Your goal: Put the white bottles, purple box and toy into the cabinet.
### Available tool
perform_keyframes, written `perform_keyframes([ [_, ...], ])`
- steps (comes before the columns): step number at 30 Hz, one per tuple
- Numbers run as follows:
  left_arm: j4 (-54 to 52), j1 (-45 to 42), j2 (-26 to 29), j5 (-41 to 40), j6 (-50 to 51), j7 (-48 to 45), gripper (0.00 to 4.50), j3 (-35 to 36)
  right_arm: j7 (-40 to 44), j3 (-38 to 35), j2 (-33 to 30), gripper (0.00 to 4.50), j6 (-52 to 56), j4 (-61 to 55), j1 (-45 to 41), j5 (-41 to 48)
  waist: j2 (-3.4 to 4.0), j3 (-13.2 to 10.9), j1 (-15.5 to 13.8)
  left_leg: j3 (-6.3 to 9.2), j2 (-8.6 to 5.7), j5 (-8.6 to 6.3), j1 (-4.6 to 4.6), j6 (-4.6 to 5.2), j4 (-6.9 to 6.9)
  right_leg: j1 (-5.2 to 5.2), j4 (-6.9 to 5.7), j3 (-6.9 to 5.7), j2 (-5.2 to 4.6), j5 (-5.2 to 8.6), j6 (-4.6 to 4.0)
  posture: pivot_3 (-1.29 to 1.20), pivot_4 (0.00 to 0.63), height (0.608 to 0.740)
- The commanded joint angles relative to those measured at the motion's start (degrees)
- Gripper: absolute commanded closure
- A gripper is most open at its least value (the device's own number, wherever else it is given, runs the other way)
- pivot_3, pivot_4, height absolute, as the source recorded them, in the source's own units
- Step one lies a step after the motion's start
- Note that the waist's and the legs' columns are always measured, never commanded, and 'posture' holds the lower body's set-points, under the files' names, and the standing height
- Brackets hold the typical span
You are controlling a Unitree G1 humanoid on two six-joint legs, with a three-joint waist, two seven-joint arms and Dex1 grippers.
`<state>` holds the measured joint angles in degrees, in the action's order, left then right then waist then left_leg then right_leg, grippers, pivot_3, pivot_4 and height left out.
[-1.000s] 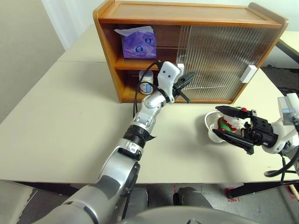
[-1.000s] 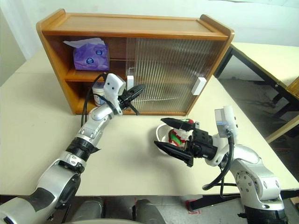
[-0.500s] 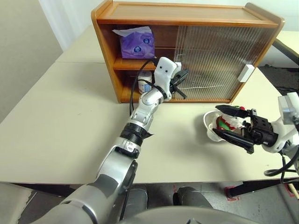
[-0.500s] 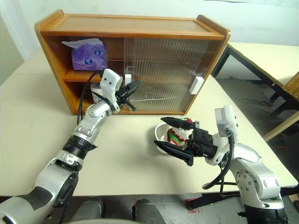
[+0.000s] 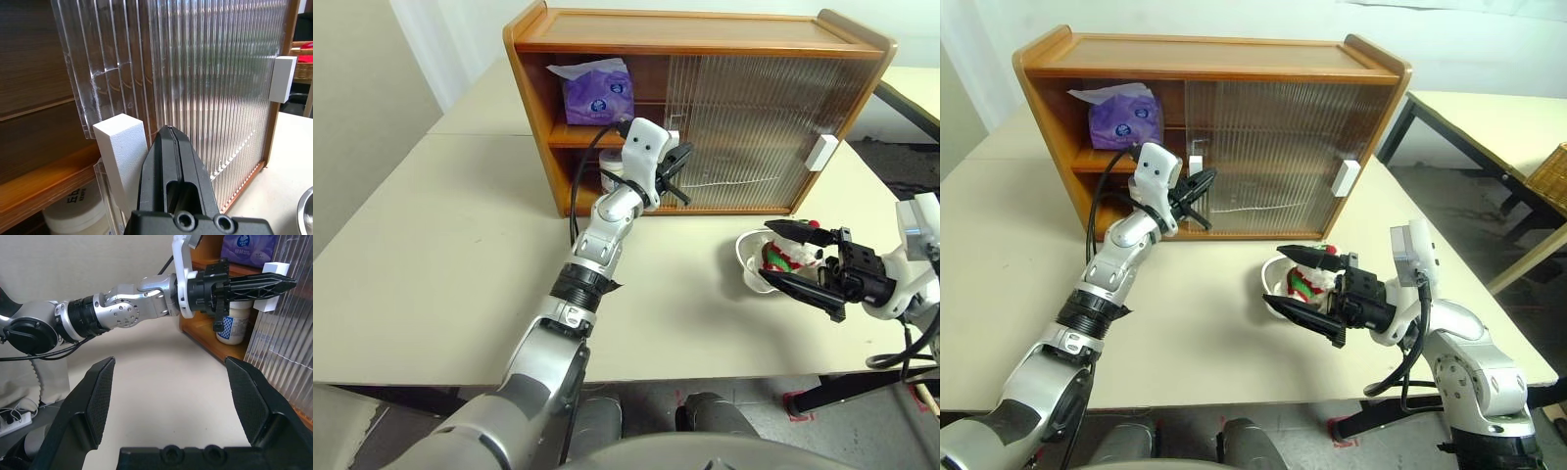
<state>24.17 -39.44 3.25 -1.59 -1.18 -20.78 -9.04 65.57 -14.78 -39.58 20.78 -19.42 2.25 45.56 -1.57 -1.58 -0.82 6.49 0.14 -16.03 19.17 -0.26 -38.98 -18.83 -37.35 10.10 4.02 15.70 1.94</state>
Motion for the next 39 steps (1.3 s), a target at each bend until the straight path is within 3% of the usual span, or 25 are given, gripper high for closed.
perform_keyframes([
  [1, -0.88, 0.93, 2.13, 0.34, 2.48, 2.66, 4.48, 3.15, 0.22, 0.27, -0.05, 0.0, -0.4, 0.41, -0.5, -0.56, 0.01, 0.0, 0.23, 0.0, 0.0, 0.0, -0.04, 0.0, 0.02, 0.02, 0.0, 0.0, 0.0, -0.01, -0.01, 0.06, 0.0, 0.74],
  [39, -10.6, 8.07, 11.27, -2.21, 11.47, 7.93, 4.48, 10.56, 1.89, 0.48, -0.09, 0.0, -0.66, 2.14, -1.55, -1.07, 0.22, -0.1, 1.59, 0.66, -0.02, 0.08, -0.29, -0.16, 0.31, -0.26, 0.0, 0.04, 0.33, -0.15, -0.25, 0.09, 0.002, 0.74],
])
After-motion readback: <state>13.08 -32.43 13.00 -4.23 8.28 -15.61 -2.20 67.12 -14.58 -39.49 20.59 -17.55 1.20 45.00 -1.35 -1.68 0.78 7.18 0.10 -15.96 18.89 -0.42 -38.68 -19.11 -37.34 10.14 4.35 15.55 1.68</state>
